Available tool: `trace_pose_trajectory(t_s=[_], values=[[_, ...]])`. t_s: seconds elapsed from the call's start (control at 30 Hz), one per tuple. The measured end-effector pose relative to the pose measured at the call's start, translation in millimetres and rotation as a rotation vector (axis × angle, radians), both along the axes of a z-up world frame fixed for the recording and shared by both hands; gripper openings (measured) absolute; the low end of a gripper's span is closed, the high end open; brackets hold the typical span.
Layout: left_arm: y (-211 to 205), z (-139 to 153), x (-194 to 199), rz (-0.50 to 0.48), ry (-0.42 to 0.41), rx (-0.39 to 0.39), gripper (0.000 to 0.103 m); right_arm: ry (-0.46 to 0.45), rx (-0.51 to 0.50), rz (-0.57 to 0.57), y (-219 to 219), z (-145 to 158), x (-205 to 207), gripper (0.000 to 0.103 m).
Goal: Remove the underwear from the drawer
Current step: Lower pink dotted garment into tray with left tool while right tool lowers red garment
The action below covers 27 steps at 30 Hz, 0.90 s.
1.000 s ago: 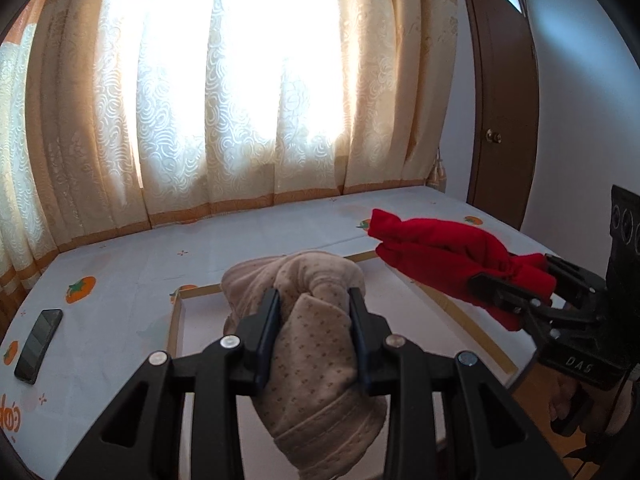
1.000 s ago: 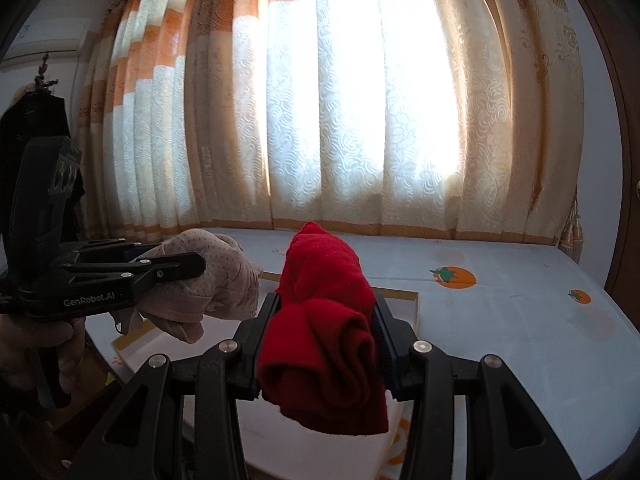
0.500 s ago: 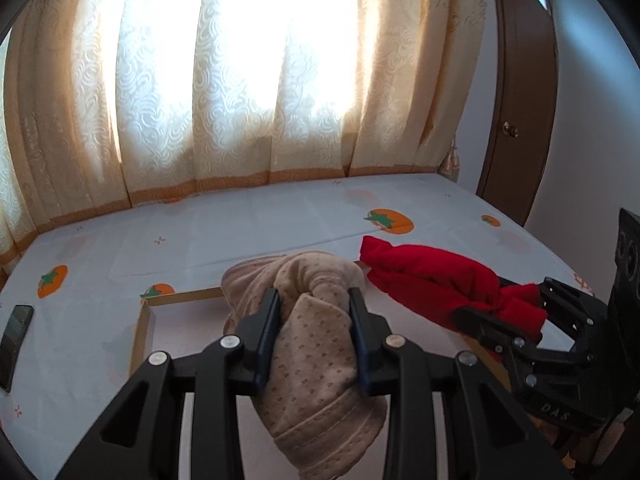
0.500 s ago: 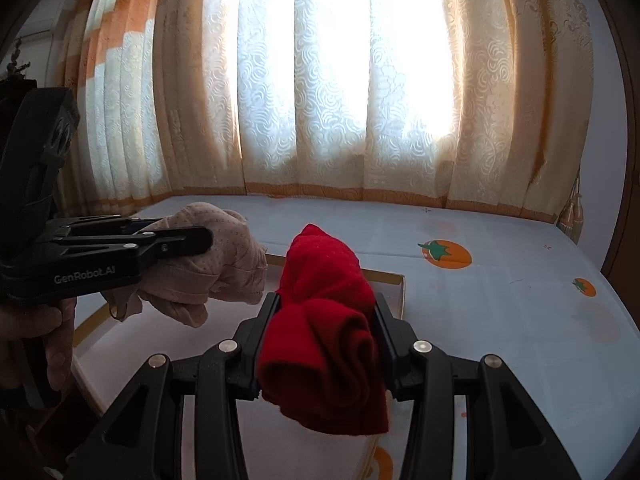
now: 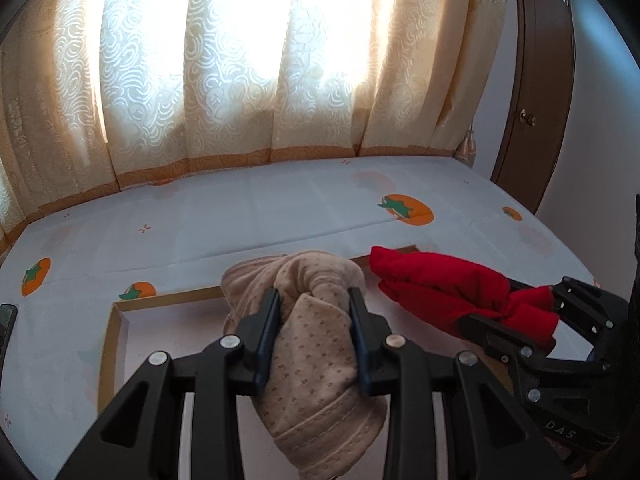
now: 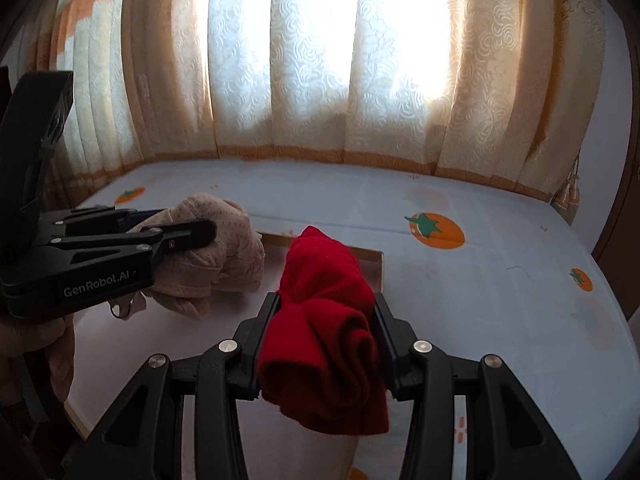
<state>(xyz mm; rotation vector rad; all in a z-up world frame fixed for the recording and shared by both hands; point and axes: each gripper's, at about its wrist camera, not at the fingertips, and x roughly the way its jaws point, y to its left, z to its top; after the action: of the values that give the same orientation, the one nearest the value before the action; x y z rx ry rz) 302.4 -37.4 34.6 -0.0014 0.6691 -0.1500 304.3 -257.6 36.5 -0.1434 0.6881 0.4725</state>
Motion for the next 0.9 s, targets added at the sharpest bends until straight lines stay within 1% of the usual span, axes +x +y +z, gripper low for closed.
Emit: trace_pose_trajectory(t_s=[0.23, 0.43, 0.53, 0.57, 0.63, 0.77, 0.8, 0.83, 0.87, 0.9], values=[[-0.3, -3.9, 11.2, 0.008, 0.011, -0.019, 0.032, 0.009, -0.044, 0.009, 11.1, 5.2, 11.9, 0.047], [-3.2, -14.5, 18.6, -0.002, 0.046, -0.018, 0.033, 0.066, -0.106, 0.015, 24.3, -6.8, 19.6, 0.047], [-3.6, -19.5, 22.6, -0.015, 0.079, -0.027, 0.037, 0.080, -0.102, 0.014, 22.0, -8.4, 20.2, 0.048], [-4.3, -20.4, 23.1, -0.018, 0.089, -0.024, 0.041, 0.094, -0.107, 0.016, 22.0, -9.3, 21.1, 0.050], [-6.1, -20.8, 22.9, -0.017, 0.095, -0.017, 0.045, 0.126, -0.121, 0.022, 22.5, -13.2, 23.4, 0.051], [-7.9, -20.1, 19.5, -0.025, 0.100, -0.016, 0.048, 0.132, -0.120, 0.014, 20.0, -14.4, 21.0, 0.052], [-7.8, -19.6, 18.7, -0.022, 0.099, -0.016, 0.053, 0.135, -0.114, 0.018, 19.4, -14.4, 19.6, 0.057], [-8.0, -18.5, 16.9, -0.019, 0.095, -0.015, 0.056, 0.127, -0.113, 0.008, 18.1, -13.6, 17.6, 0.064], [-8.3, -17.6, 16.2, -0.018, 0.089, -0.014, 0.061, 0.117, -0.115, -0.003, 16.6, -12.1, 15.6, 0.068], [-8.4, -16.3, 14.3, -0.017, 0.080, -0.015, 0.065, 0.106, -0.112, -0.009, 14.9, -10.8, 13.5, 0.071]])
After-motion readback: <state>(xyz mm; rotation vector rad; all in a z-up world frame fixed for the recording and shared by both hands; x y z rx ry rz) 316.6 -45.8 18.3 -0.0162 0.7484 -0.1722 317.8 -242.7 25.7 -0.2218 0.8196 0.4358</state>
